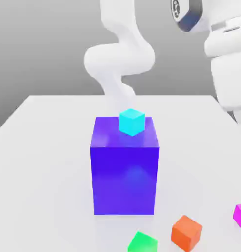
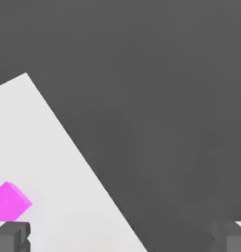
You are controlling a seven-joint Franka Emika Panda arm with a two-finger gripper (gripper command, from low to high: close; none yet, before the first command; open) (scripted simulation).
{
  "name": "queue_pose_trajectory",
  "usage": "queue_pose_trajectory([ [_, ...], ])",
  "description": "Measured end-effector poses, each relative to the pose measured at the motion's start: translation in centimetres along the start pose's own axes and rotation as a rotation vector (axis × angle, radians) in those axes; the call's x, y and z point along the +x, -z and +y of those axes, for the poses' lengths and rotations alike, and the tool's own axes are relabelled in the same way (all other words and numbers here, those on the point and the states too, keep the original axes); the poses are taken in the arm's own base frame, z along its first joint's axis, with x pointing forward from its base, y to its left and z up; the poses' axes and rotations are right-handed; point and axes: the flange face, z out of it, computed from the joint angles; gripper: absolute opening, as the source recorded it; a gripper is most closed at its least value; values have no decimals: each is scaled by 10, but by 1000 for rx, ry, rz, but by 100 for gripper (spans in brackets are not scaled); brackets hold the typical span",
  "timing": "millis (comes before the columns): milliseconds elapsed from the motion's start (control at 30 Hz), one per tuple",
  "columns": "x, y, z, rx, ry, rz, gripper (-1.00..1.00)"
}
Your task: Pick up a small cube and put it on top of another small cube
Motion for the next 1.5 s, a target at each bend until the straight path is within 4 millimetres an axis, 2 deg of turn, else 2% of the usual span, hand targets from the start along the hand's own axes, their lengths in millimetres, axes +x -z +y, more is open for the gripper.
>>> queue_pose_trajectory([
  [67, -9, -38, -25, 0, 116, -54, 0],
  [200, -32, -109, -51, -17, 309, -154, 0],
  [333, -67, -175, -78, -36, 521, -252, 0],
  [400, -81, -205, -84, -43, 587, -281, 0],
  [500, -94, -247, -82, -45, 606, -289, 0],
  [533, -98, -257, -80, -45, 607, -290, -100],
  [700, -98, -257, -80, -45, 607, -292, -100],
  [733, -100, -262, -79, -45, 608, -292, -100],
  [767, -98, -258, -80, -45, 609, -292, -100],
  [900, -86, -212, -86, -45, 609, -293, -100],
  [933, -82, -203, -81, -42, 619, -293, -100],
  [1233, -55, -169, 36, -4, 805, -300, -100],
  [1500, -56, -134, 145, 19, 981, -302, -100],
])
